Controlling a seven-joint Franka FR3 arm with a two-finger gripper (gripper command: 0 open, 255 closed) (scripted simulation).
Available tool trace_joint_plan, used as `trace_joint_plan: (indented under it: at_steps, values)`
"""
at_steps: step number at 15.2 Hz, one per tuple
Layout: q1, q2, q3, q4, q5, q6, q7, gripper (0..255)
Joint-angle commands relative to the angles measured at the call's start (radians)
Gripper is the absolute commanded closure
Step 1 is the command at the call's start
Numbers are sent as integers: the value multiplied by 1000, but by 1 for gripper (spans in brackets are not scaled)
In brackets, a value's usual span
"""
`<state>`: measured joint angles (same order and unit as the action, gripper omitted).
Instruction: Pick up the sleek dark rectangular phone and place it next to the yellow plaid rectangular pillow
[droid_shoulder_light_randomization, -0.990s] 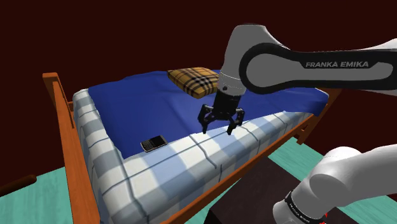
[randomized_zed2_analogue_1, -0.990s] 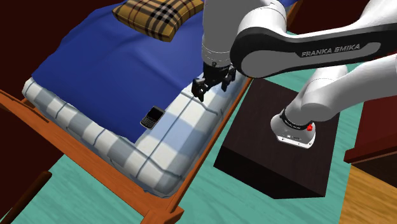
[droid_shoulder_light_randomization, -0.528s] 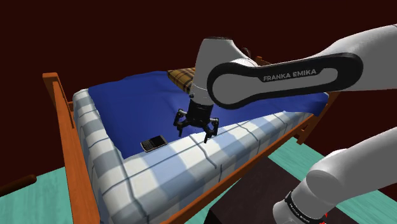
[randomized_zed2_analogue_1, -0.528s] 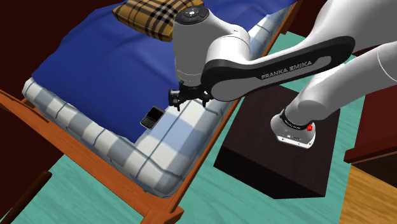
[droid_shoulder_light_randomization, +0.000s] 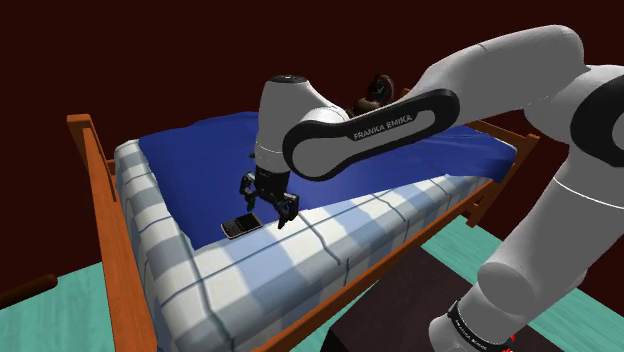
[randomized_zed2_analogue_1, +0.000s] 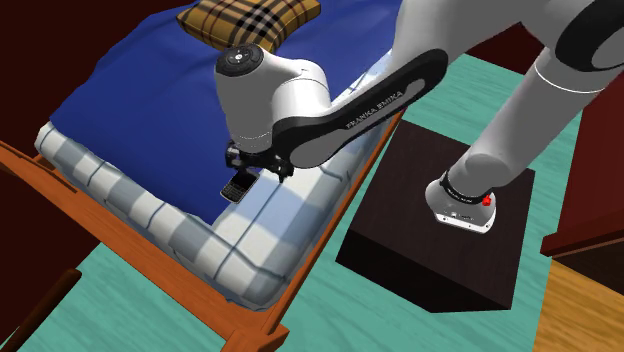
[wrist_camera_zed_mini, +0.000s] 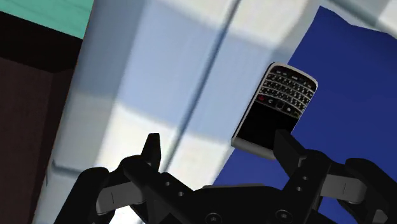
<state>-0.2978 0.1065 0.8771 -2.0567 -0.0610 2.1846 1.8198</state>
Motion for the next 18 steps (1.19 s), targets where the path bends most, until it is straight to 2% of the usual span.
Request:
trace_joint_plan:
  at_steps: [1, 4, 6, 13, 18]
  values:
    - [36, 105, -22, 62, -113, 7, 161, 0]
    - [118, 240, -96, 175, -230, -6, 341, 0]
    - [153, 290, -131, 225, -265, -14, 404, 0]
    - [181, 351, -166, 201, -318, 58, 437, 0]
    - [182, 351, -166, 201, -318, 58, 437, 0]
